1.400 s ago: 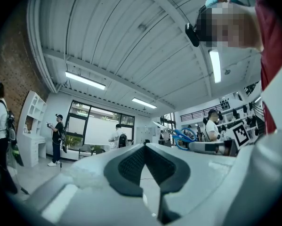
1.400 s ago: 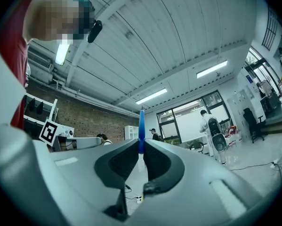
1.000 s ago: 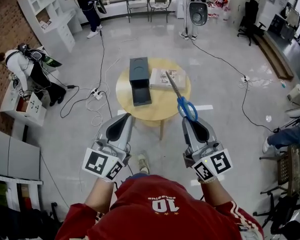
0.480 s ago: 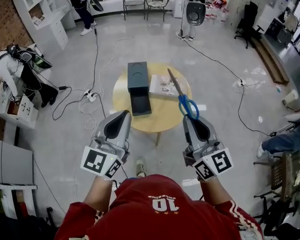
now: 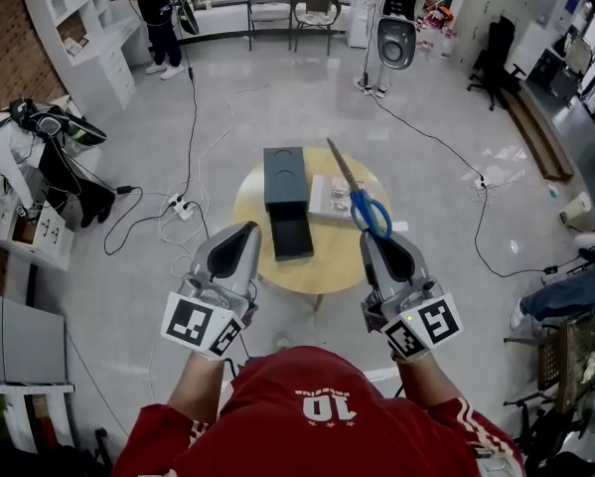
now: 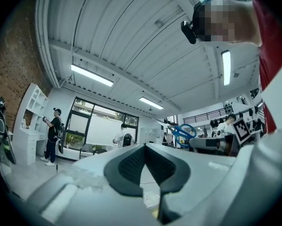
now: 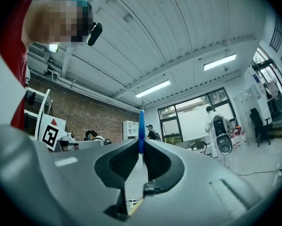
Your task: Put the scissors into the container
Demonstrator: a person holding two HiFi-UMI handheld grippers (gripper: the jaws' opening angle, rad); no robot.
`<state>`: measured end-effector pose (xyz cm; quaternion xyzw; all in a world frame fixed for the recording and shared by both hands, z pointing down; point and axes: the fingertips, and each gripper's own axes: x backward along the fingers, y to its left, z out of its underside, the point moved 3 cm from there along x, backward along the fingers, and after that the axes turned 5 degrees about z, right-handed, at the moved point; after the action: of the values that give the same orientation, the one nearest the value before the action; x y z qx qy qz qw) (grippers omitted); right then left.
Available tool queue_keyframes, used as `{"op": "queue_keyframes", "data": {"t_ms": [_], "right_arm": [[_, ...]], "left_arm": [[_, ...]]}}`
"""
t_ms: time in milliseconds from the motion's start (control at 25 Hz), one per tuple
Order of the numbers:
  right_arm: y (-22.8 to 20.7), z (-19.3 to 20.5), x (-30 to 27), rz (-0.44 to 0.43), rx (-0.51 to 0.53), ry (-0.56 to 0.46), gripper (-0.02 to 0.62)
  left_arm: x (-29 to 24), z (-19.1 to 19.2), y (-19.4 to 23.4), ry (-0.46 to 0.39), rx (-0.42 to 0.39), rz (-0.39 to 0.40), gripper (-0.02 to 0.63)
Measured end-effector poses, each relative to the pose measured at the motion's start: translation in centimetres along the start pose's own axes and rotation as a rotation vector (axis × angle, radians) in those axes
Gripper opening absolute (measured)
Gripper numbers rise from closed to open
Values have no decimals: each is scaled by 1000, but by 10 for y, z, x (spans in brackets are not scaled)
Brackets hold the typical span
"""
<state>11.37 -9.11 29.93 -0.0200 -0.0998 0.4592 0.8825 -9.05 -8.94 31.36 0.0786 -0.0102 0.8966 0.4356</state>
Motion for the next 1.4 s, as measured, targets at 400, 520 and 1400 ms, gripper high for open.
{"op": "queue_keyframes", "data": {"t_ms": [400,520,1400], "right_arm": [[15,8,-44,21,6,2,32],[17,12,-48,32,16,16,32],[-3,46,-64,-4,-42,107,32]], "left_arm": [[-2,4,52,-2,5,24,2],[-2,6,59,-5,16,31,2],[-16,31,73,-10,80,26,2]]}}
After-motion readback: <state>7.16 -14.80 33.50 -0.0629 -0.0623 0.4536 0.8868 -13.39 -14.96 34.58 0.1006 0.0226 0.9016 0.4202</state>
